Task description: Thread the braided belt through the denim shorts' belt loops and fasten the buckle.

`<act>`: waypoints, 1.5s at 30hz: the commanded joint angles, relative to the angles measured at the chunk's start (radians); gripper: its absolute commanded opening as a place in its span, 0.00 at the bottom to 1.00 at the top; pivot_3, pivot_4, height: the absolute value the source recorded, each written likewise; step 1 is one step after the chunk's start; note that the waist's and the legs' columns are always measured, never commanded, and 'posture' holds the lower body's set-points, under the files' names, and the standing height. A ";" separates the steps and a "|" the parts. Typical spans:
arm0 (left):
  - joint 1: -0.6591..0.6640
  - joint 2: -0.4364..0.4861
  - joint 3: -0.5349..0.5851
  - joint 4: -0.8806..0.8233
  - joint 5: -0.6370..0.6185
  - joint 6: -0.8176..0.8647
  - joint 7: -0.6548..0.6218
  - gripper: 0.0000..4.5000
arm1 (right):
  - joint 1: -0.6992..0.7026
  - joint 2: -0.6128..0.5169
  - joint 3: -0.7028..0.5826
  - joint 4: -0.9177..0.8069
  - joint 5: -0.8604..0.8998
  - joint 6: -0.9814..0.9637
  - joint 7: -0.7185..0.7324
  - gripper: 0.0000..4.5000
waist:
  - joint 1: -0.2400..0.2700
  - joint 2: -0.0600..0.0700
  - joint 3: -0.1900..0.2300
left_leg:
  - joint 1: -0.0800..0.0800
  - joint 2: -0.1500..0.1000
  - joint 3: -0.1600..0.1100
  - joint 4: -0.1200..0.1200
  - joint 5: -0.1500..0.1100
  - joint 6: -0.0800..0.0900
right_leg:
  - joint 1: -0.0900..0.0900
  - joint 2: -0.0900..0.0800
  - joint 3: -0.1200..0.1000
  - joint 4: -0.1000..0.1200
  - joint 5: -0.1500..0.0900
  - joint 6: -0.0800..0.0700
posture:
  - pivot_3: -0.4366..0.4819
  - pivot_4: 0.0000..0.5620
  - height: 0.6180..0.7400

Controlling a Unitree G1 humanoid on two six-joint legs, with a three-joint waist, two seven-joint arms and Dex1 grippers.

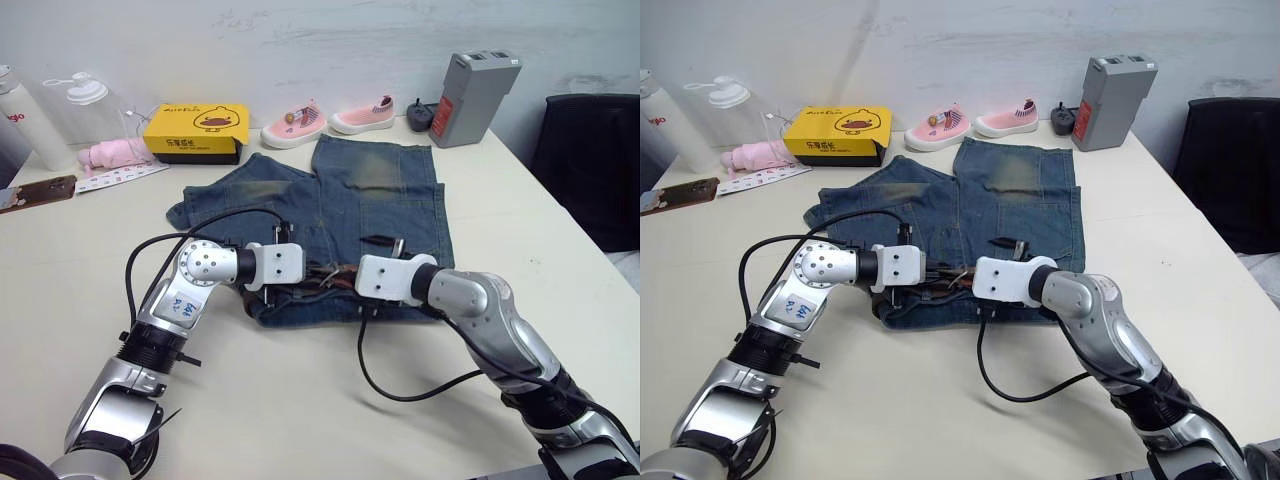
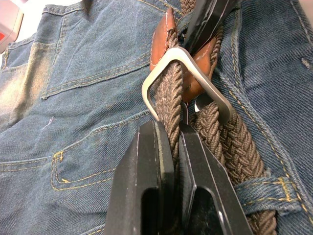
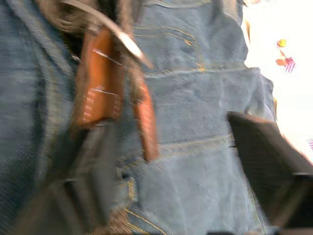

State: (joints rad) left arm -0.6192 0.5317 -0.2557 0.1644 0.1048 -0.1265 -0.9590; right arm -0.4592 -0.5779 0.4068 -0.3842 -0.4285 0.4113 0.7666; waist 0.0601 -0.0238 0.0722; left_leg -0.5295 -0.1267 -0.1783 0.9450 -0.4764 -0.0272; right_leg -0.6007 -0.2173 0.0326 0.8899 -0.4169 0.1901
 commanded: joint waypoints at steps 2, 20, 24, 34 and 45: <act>0.004 -0.001 -0.015 -0.027 0.003 -0.002 -0.002 0.00 | -0.003 0.001 0.011 -0.012 -0.032 -0.021 -0.009 0.31 | 0.000 0.000 0.000 | 0.000 0.000 0.000 0.000 0.000 0.000 | 0.000 0.000 0.000 0.000 0.000 0.000 | 0.48 0.27 0.00; 0.063 0.093 0.285 -0.223 -0.388 0.528 -0.067 0.72 | 0.047 0.047 0.018 -0.034 -0.081 0.027 -0.030 0.00 | -0.012 0.000 0.000 | 0.000 0.000 -0.001 0.000 0.000 0.000 | -0.001 0.001 0.000 0.001 0.000 0.000 | 0.48 0.27 0.00; 0.099 0.176 0.392 -0.214 -0.520 0.661 -0.126 0.51 | 0.052 0.050 0.013 -0.032 -0.087 0.021 -0.039 0.00 | -0.016 0.000 0.000 | 0.001 0.001 -0.002 -0.001 0.001 -0.001 | -0.001 0.001 0.000 0.002 0.000 0.000 | 0.48 0.27 0.00; 0.206 0.176 0.289 -0.233 -0.483 0.647 -0.111 0.02 | 0.061 0.056 0.000 -0.046 -0.093 0.028 -0.041 0.00 | -0.008 0.000 0.000 | -0.001 0.000 -0.001 0.001 0.001 -0.001 | -0.001 0.000 0.001 0.006 0.000 -0.001 | 0.48 0.27 0.00; 0.327 0.239 0.038 -0.106 -0.184 0.336 -0.114 0.02 | 0.271 -0.077 -0.261 -0.196 0.002 -0.024 -0.023 0.00 | -0.007 0.002 -0.003 | 0.000 0.001 0.000 0.001 0.000 0.000 | -0.001 -0.001 0.002 0.006 0.000 -0.001 | 0.48 0.27 0.00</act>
State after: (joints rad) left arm -0.3812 0.6951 -0.1229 -0.0056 -0.2333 0.3233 -1.0605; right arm -0.3058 -0.5600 0.3710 -0.4882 -0.4910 0.4433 0.7447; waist 0.0527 -0.0222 0.0691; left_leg -0.5294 -0.1257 -0.1771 0.9454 -0.4763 -0.0272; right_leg -0.6011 -0.2188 0.0341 0.8957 -0.4174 0.1887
